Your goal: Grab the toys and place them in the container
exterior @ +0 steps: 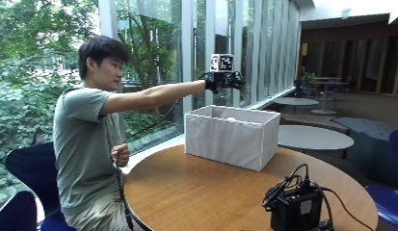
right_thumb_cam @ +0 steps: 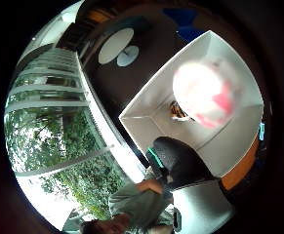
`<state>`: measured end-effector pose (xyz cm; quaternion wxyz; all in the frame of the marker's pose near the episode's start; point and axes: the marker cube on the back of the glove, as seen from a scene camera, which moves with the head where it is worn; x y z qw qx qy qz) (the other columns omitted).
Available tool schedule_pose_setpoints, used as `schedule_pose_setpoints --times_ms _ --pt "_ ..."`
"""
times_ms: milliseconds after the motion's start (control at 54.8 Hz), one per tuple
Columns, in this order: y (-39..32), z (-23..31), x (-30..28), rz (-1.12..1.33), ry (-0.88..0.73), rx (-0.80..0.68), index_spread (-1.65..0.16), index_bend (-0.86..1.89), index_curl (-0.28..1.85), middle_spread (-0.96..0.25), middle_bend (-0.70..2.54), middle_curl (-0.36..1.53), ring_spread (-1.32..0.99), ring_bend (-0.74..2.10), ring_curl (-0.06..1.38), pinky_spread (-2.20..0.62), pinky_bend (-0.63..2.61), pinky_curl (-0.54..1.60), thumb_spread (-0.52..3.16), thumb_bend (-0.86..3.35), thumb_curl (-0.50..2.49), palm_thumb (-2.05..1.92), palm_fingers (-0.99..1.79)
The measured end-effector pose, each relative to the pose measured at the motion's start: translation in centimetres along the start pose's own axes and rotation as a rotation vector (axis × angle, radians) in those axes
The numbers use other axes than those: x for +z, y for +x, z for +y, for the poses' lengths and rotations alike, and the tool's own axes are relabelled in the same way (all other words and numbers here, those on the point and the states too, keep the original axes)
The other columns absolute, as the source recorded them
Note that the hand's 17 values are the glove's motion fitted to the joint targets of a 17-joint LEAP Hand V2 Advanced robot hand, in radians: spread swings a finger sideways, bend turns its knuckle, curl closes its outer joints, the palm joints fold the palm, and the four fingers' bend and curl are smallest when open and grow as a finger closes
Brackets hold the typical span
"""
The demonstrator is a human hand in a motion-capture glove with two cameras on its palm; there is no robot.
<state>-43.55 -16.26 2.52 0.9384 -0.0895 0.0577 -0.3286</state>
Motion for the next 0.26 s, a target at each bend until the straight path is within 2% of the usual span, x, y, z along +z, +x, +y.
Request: schedule_pose_setpoints --times_ms 55,256 --pt "-0.5 -0.1 0.3 -0.008 0.023 0.095 -0.27 0.10 0.69 -0.08 0.24 0.55 -0.12 0.38 0.59 -0.03 1.10 0.57 1.05 -0.06 0.71 0.16 -0.45" --pt "0.1 1.5 0.6 -0.011 0.068 0.102 -0.25 0.07 0.51 -0.06 0.13 0.45 -0.05 0.24 0.51 0.02 0.92 0.47 1.14 -0.03 0.57 0.09 -0.27"
